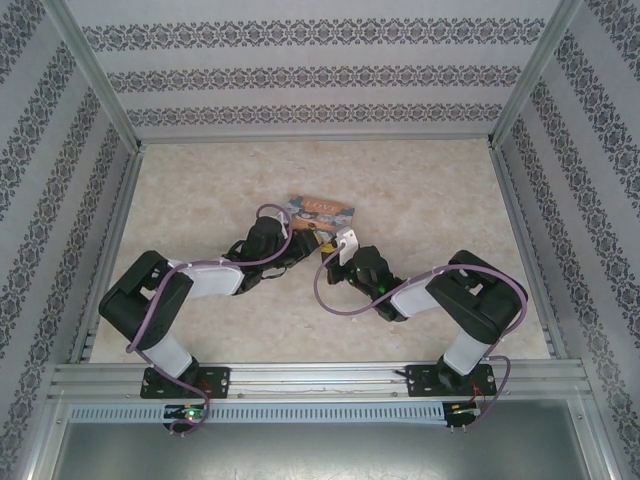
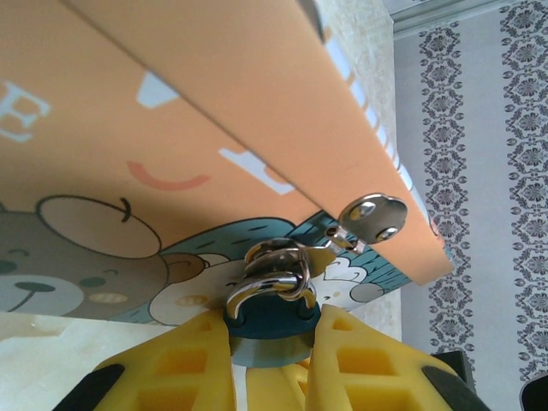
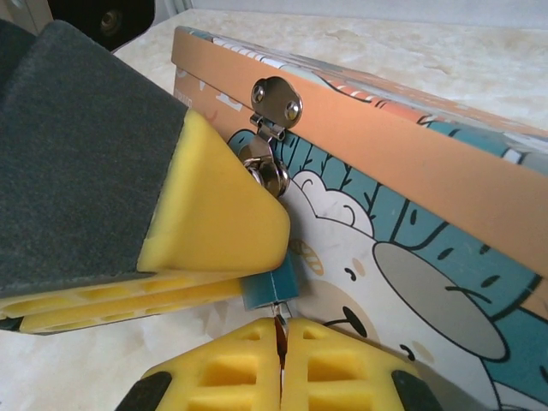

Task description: Unlock a padlock with a key

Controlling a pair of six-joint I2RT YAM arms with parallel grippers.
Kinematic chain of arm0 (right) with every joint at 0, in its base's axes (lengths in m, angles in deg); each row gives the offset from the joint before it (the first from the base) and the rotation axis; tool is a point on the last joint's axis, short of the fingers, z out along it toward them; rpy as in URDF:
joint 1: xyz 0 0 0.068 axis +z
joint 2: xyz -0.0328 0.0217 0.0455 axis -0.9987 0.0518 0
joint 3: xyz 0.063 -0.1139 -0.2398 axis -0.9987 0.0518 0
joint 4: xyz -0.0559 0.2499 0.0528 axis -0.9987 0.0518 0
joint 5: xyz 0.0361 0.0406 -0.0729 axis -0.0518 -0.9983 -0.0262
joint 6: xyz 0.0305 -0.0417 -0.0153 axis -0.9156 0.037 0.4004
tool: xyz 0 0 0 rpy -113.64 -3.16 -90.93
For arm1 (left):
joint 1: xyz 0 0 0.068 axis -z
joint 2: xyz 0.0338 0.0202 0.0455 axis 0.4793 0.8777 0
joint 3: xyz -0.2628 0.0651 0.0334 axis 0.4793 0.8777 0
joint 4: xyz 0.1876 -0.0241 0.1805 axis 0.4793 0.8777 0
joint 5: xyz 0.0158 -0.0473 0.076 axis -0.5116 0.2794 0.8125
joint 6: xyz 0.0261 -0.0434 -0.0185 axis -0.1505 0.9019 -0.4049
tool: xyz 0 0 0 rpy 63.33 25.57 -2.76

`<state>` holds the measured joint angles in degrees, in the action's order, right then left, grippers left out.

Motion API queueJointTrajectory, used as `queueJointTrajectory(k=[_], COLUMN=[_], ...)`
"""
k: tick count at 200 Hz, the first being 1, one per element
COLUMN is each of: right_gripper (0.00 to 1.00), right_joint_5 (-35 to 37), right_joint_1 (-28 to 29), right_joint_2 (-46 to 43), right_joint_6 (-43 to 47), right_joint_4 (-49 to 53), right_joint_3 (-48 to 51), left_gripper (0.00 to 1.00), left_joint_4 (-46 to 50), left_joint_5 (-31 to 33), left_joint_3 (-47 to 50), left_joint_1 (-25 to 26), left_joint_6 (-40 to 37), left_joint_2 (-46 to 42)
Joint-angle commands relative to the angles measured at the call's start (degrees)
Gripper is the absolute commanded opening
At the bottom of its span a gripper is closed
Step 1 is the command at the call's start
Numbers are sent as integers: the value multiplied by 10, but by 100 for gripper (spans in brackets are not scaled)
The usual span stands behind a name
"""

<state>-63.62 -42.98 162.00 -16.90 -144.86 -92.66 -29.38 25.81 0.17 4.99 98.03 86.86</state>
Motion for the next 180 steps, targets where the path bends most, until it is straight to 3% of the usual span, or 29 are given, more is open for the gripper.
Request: queueJointTrajectory(k=[1, 76, 180], right_gripper=[0, 0, 0], right_joint_5=[-28, 43, 102], right_joint_1=[32, 59, 81], right_joint_2=[-12, 22, 61], right_joint_6=[-13, -98, -234], right_joint_4=[-118, -129, -159], right_joint_3=[-11, 23, 57], left_gripper=[21, 23, 39], left_joint_4=[-43, -76, -65], left_joint_5=[-114, -110, -96], left_joint_3=[-13, -5, 18], left_joint_1=[32, 32, 13], left_joint_6=[7, 16, 0], left_joint_2=[26, 65, 54])
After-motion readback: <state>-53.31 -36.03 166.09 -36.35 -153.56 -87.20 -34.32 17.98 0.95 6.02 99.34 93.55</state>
